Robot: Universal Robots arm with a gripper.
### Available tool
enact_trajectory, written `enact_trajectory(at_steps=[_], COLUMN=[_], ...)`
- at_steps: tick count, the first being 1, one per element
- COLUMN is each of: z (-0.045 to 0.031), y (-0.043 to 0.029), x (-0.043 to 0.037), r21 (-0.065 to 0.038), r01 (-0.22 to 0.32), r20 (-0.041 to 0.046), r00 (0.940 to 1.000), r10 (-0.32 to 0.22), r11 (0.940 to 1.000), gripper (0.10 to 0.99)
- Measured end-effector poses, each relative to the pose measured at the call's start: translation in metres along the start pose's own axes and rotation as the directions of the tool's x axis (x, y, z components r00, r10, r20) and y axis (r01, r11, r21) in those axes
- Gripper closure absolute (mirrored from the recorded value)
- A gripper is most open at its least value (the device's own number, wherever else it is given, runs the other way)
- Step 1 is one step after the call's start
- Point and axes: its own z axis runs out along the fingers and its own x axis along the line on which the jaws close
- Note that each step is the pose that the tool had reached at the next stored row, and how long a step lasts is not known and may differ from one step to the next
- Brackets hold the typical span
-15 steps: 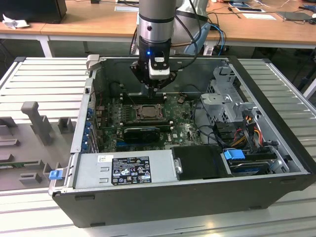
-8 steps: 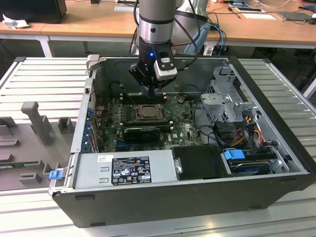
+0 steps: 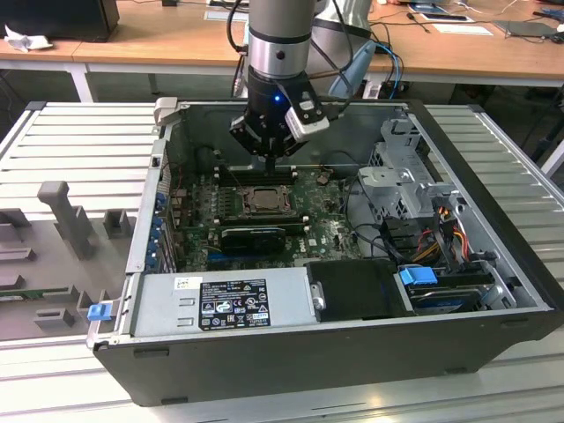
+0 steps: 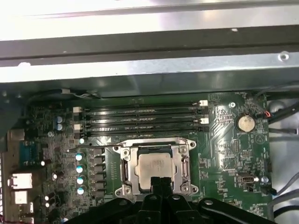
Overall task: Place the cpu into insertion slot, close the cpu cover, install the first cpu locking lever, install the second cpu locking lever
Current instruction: 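Install the first cpu locking lever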
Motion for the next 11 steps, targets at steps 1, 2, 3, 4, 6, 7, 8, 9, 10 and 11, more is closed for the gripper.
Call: enact_trajectory(at_steps=[1, 2, 3, 4, 6, 7, 8, 9, 10, 11], z=[0.0000, 0.0000, 0.0000, 0.0000, 0.0005, 0.0008, 0.0013, 0.0018, 0.0022, 0.0025], y=[0.0000, 0.0000, 0.0000, 0.0000, -0.0002, -0.0004, -0.0008, -0.0010, -0.0012, -0.0014], x=[0.0000, 0.0000, 0.0000, 0.0002, 0.0038, 0.0087, 0.0167, 0.0217, 0.0262, 0.0300], r21=[0.000, 0.000, 0.000, 0.000, 0.000, 0.000, 0.000, 0.000, 0.000, 0.000], r01=[0.015, 0.037, 0.054, 0.063, 0.074, 0.075, 0.078, 0.079, 0.080, 0.080], r20=[-0.0003, -0.0006, -0.0008, -0.0010, -0.0010, -0.0011, -0.0012, -0.0010, -0.0010, -0.0010], r00=[0.9999, 0.9993, 0.9985, 0.9980, 0.9973, 0.9972, 0.9970, 0.9969, 0.9968, 0.9968], r10=[-0.015, -0.037, -0.054, -0.063, -0.074, -0.075, -0.078, -0.079, -0.080, -0.080], r11=[0.9999, 0.9993, 0.9985, 0.9980, 0.9973, 0.9972, 0.9970, 0.9969, 0.9968, 0.9968], gripper=[0.980, 0.980, 0.980, 0.980, 0.980, 0.980, 0.980, 0.980, 0.980, 0.980])
